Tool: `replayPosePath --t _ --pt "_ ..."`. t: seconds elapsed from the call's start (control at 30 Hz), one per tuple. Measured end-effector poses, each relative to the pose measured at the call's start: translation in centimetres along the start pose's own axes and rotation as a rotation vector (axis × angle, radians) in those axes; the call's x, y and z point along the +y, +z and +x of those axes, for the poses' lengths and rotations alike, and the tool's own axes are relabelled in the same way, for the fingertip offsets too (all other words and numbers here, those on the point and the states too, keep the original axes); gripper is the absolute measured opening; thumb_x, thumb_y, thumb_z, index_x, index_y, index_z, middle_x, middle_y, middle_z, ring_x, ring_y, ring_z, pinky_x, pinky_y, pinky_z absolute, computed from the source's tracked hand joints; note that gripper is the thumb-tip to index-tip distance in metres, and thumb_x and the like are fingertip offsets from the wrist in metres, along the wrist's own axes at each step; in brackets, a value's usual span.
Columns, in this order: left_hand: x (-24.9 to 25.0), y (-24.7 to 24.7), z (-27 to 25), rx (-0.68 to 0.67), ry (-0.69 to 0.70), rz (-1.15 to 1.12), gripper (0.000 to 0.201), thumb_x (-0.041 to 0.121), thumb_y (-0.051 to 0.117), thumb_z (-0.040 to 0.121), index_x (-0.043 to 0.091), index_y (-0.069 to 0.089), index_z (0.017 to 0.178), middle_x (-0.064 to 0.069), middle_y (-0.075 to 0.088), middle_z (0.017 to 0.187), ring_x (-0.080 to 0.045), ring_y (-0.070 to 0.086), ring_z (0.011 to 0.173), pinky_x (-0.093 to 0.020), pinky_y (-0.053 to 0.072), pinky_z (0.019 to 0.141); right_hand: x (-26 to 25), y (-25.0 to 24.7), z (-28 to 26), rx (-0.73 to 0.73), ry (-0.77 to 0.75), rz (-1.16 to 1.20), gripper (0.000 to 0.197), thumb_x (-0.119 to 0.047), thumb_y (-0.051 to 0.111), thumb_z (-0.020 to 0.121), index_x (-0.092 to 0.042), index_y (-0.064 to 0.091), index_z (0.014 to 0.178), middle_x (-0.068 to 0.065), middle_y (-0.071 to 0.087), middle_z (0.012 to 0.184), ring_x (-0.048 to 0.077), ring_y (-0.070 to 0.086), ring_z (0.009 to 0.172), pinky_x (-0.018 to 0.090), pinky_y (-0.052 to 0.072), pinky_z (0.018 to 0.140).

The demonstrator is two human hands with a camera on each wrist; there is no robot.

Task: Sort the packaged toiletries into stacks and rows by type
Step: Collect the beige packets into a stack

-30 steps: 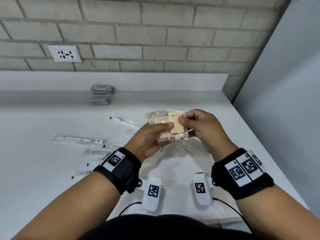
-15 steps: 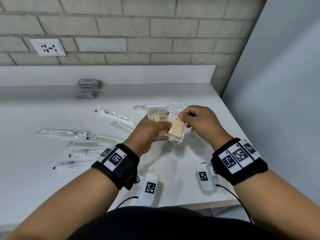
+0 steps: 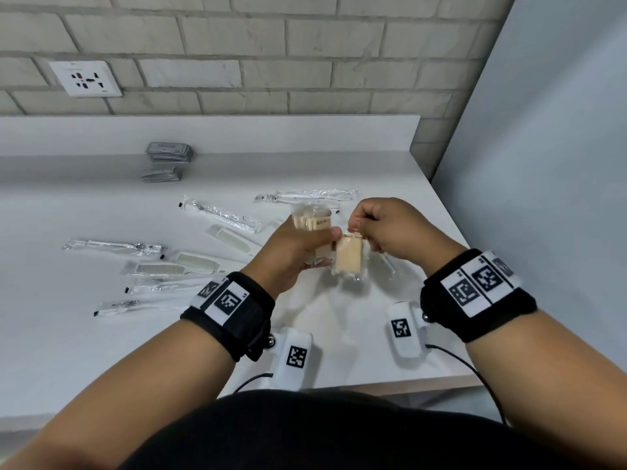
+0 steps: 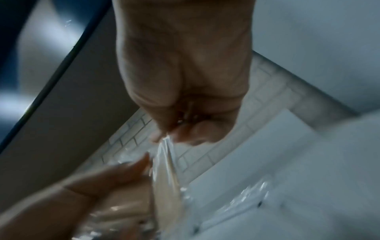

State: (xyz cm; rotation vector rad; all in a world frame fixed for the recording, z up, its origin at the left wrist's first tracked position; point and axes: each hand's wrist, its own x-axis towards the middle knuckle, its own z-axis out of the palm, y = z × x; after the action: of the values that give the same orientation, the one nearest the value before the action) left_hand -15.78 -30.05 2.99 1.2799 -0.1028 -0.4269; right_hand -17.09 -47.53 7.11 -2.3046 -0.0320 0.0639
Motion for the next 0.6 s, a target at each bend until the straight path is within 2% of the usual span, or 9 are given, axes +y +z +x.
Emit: replayPosePath --t 0.07,0.13,0.23,0.33,0.43,0.6 --pt "-0.2 0.4 0.0 -0.024 -0.001 0.029 0.022 0.001 0.066 0.084 0.019 0.062 0.096 0.0 0.067 0.076 -0.015 0.065 0.067 -0.025 0.052 0.055 -0.1 0.3 0.2 0.038 -0.014 -0.024 0.016 -0.02 0.059 0.092 -0.02 0.062 0.076 -0.011 0.054 0.053 0.003 0.046 0.049 0.022 0.039 0.058" --pt "-0.3 0.8 0.1 -0.023 0.003 0.013 0.024 -0.002 0.063 0.085 0.019 0.061 0.095 0.005 0.068 0.069 -0.012 0.065 0.062 -0.024 0.05 0.053 0.1 0.3 0.6 0.066 0.001 0.03 0.014 -0.021 0.061 0.091 -0.018 0.063 0.078 -0.008 0.051 0.059 0.007 0.046 0.05 0.023 0.041 0.057" --pt "-0.5 1.0 0.6 0.028 0.027 -0.05 0.028 -0.004 0.063 0.084 0.019 0.057 0.1 0.006 0.066 0.068 -0.012 0.064 0.06 -0.023 0.048 0.051 0.8 0.2 0.5 0.096 0.064 0.291 0.011 -0.021 0.064 0.09 -0.014 0.062 0.082 0.0 0.055 0.061 0.013 0.051 0.047 0.026 0.047 0.051" --pt "-0.6 1.1 1.0 0.056 0.035 -0.114 0.028 -0.005 0.061 0.085 0.02 0.055 0.095 0.006 0.065 0.066 -0.011 0.064 0.057 -0.019 0.047 0.047 1.8 0.5 0.2 0.0 0.132 0.523 0.007 -0.011 0.067 0.087 -0.01 0.059 0.087 0.007 0.06 0.067 0.016 0.055 0.05 0.026 0.051 0.046" --pt "-0.7 1.0 1.3 0.061 0.022 -0.128 0.028 -0.003 0.064 0.084 0.02 0.055 0.097 0.003 0.065 0.075 -0.014 0.065 0.063 -0.02 0.048 0.05 2.4 0.9 -0.1 -0.01 0.166 0.594 0.011 -0.003 0.067 0.085 -0.008 0.058 0.082 0.004 0.059 0.062 0.014 0.055 0.05 0.025 0.052 0.046" --pt "-1.1 0.7 1.6 0.061 -0.019 -0.136 0.025 0.001 0.065 0.084 0.022 0.058 0.095 0.004 0.068 0.078 -0.016 0.067 0.071 -0.025 0.051 0.058 2.6 1.0 -0.3 -0.024 0.186 0.64 0.011 0.002 0.066 0.085 -0.006 0.058 0.085 0.005 0.059 0.063 0.011 0.056 0.046 0.023 0.052 0.044"
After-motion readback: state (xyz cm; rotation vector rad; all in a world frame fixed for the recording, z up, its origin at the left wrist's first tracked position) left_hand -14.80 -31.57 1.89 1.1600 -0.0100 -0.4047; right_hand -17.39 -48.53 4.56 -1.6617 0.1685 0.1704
